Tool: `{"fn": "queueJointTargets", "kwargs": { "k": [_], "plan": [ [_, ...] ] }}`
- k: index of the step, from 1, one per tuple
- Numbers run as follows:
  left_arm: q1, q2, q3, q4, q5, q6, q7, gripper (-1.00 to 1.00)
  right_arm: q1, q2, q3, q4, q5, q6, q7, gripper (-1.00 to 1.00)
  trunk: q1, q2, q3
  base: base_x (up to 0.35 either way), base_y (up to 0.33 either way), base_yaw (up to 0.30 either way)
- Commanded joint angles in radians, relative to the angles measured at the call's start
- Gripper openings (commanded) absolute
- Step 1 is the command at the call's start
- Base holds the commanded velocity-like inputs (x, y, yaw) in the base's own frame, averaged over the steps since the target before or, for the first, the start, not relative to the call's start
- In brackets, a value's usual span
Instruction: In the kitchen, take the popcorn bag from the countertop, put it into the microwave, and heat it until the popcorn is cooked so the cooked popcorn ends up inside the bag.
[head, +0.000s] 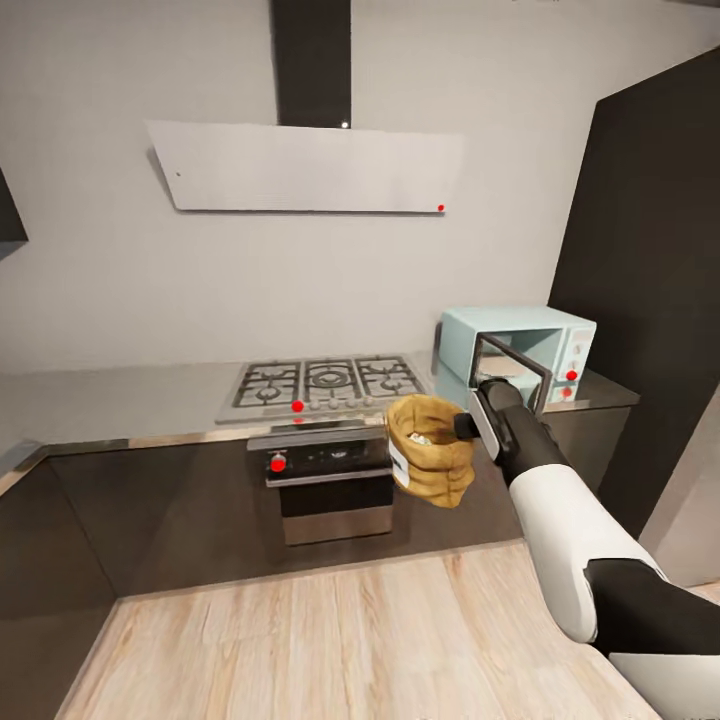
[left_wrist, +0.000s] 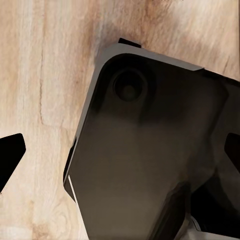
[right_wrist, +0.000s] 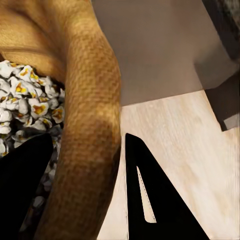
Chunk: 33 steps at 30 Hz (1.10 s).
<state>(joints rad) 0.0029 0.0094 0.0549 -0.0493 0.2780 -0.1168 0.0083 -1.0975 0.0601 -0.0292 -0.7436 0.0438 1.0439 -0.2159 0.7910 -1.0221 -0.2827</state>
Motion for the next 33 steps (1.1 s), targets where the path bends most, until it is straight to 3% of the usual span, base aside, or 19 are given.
{"fn": "queueJointTargets", "kwargs": {
  "k": [1,33],
  "plan": [
    [0.0,0.0,0.005,-0.001,0.0,-0.001,0.001,1.0,-0.001,-0.003,-0.003,-0.001,0.001,0.003,0.001,-1.0,0.0,-0.001,-0.001,0.0,0.0,-0.242],
    [0.0,0.0,0.005,-0.001,0.0,-0.001,0.001,1.0,-0.001,-0.008,-0.003,0.0,-0.001,0.003,0.001,-1.0,0.0,-0.001,-0.001,0.0,0.0,-0.259]
  ]
}}
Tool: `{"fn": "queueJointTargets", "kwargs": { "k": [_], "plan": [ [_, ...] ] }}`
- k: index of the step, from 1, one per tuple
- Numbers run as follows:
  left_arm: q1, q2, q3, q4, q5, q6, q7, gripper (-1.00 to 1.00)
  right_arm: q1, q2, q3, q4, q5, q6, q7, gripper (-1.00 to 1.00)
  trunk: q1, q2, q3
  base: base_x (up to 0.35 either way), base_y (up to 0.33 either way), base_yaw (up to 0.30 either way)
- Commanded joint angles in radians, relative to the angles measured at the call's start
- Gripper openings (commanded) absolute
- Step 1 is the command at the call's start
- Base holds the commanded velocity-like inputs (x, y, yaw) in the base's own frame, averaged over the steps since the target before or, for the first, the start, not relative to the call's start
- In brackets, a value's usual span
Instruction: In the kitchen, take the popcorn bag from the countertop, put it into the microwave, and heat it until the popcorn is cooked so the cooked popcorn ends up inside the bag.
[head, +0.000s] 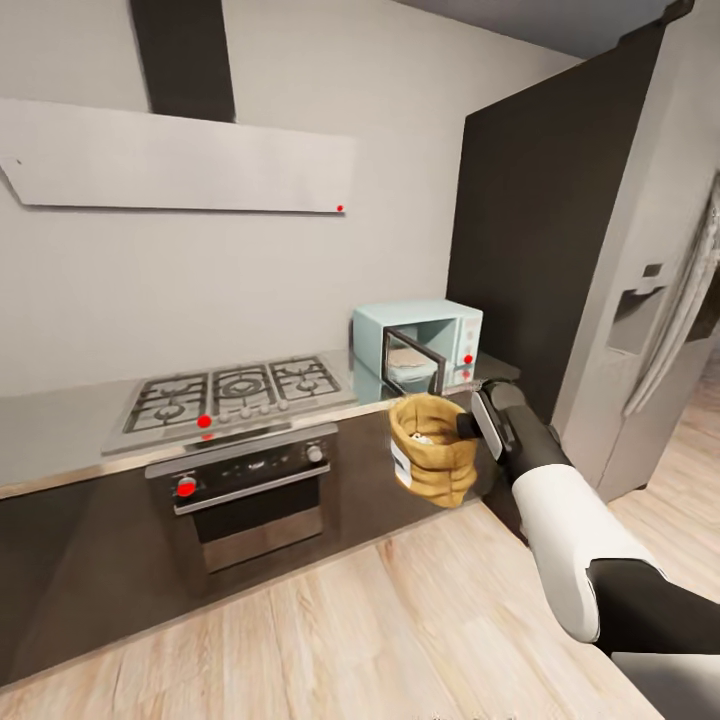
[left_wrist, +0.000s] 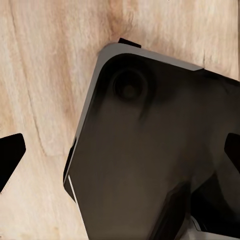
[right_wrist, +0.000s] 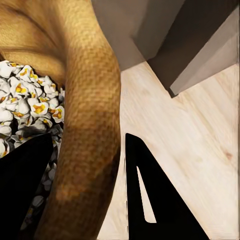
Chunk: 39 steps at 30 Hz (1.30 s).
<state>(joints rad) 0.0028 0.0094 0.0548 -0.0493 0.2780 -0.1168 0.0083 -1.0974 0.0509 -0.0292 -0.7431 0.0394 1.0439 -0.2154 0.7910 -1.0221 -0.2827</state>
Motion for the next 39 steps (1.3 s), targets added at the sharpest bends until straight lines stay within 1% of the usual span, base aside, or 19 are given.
{"fn": "queueJointTargets", "kwargs": {
  "k": [1,9,20,28,39],
  "plan": [
    [0.0,0.0,0.005,-0.001,0.0,-0.001,0.001,1.0,-0.001,0.001,-0.003,0.001,0.004,0.003,0.001,-1.0,0.0,-0.001,-0.001,0.0,0.0,-0.285],
    [0.0,0.0,0.005,-0.001,0.0,-0.001,0.001,1.0,-0.001,0.001,-0.003,0.004,0.005,0.003,-0.001,-1.0,0.0,-0.001,-0.001,0.0,0.0,-0.247],
    [0.0,0.0,0.005,-0.001,0.0,-0.001,0.001,1.0,-0.001,0.0,-0.003,0.002,0.011,0.003,-0.001,-1.0,0.0,-0.001,-0.001,0.0,0.0,-0.011],
    [0.0,0.0,0.005,-0.001,0.0,-0.001,0.001,1.0,-0.001,0.001,-0.004,0.004,0.007,0.003,-0.002,-1.0,0.0,-0.001,-0.001,0.0,0.0,-0.014],
    [0.0,0.0,0.005,-0.001,0.0,-0.001,0.001,1.0,-0.001,0.0,-0.005,0.004,0.007,0.003,-0.004,-1.0,0.0,-0.001,-0.001,0.0,0.0,-0.232]
  ]
}}
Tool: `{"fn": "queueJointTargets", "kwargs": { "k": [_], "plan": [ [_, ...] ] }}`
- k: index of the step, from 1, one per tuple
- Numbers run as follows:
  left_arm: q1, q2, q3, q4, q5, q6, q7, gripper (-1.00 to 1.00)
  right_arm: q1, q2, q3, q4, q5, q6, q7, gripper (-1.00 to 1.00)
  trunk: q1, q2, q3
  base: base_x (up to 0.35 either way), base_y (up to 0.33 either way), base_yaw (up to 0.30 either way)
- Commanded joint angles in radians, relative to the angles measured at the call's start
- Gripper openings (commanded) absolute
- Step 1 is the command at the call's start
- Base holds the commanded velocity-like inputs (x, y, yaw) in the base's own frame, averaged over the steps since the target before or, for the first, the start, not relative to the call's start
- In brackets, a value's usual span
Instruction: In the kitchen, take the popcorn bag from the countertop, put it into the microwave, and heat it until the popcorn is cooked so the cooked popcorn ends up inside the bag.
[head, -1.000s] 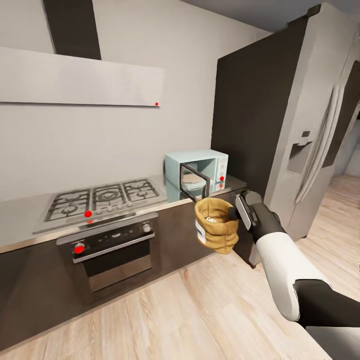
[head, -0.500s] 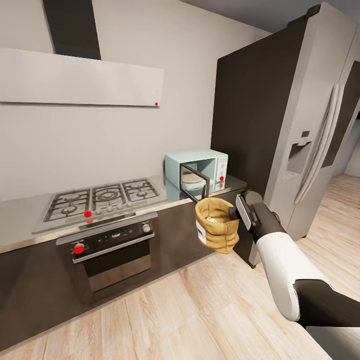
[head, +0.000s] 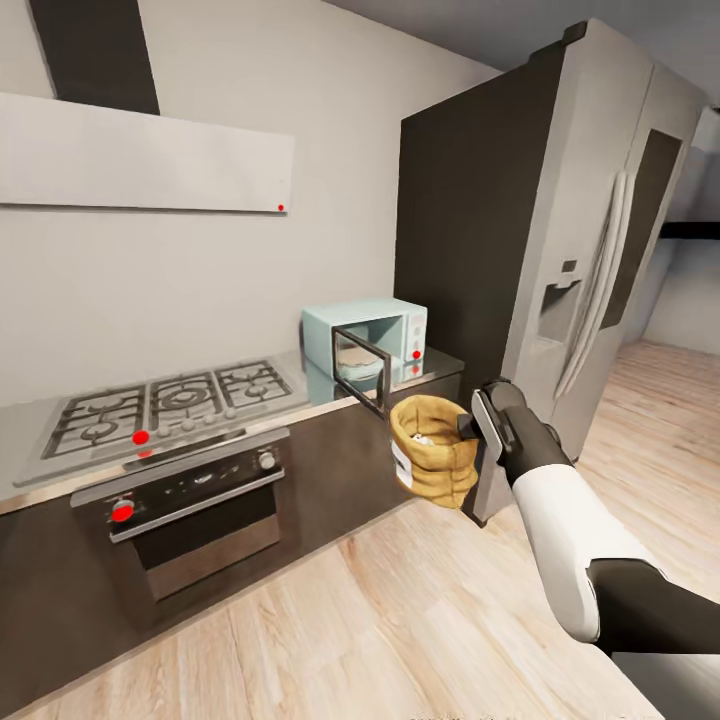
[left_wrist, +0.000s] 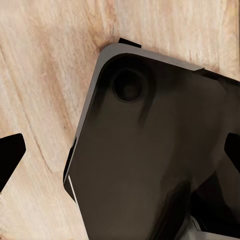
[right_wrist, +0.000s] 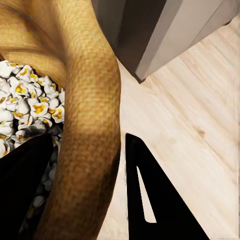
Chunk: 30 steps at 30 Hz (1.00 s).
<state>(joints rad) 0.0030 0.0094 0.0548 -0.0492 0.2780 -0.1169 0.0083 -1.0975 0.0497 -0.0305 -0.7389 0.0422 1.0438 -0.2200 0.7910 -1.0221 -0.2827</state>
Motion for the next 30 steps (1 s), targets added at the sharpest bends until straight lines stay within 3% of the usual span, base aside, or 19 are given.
{"fn": "queueJointTargets", "kwargs": {
  "k": [1,30],
  "plan": [
    [0.0,0.0,0.005,-0.001,0.0,-0.001,0.001,1.0,-0.001,0.001,-0.003,-0.001,0.004,0.003,0.001,-1.0,0.0,-0.001,-0.001,0.0,0.0,-0.24],
    [0.0,0.0,0.005,-0.001,0.0,0.001,0.001,1.0,-0.001,0.002,-0.002,-0.001,0.004,0.003,-0.001,-1.0,0.0,-0.001,-0.001,0.0,0.0,-0.226]
  ]
}}
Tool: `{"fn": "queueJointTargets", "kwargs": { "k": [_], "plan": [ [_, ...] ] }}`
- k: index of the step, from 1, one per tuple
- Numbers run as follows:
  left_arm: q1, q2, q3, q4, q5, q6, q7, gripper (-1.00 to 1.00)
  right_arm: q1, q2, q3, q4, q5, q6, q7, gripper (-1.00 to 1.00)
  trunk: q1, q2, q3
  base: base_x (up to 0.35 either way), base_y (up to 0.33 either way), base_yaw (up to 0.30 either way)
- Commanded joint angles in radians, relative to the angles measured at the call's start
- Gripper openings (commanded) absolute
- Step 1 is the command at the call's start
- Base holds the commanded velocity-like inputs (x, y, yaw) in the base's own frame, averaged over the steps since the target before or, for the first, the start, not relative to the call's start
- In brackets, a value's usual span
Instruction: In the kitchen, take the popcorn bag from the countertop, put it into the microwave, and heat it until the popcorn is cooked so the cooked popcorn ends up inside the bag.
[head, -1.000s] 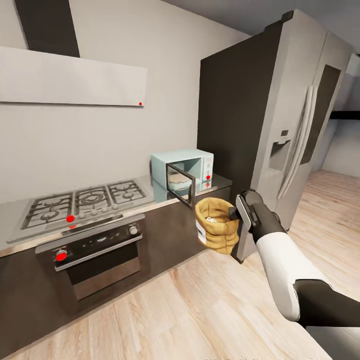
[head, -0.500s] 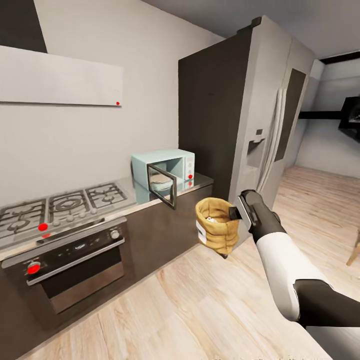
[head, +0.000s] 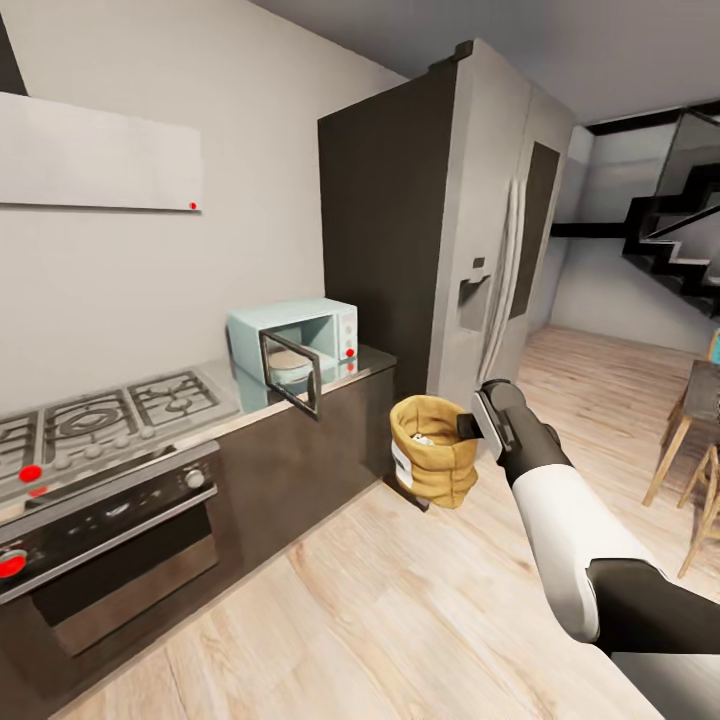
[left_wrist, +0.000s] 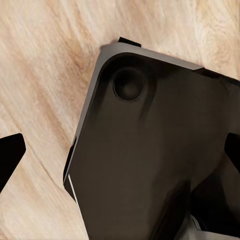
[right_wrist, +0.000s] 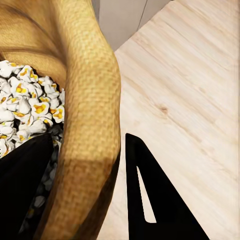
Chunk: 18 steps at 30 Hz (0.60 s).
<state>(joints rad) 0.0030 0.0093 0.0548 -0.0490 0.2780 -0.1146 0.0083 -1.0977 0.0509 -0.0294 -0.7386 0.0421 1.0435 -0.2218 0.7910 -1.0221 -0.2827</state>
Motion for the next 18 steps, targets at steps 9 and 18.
{"fn": "queueJointTargets", "kwargs": {
  "k": [9,18],
  "plan": [
    [0.001,-0.002,0.002,0.0,0.0,0.007,0.001,1.0,-0.001,0.0,-0.004,-0.001,0.004,0.004,0.005,-1.0,0.0,-0.001,-0.001,0.204,0.0,-0.006],
    [0.0,-0.002,0.002,0.0,0.0,0.007,0.001,1.0,-0.001,0.0,-0.004,-0.001,0.004,0.004,0.006,-1.0,0.0,-0.001,-0.001,0.32,-0.004,0.0]
  ]
}}
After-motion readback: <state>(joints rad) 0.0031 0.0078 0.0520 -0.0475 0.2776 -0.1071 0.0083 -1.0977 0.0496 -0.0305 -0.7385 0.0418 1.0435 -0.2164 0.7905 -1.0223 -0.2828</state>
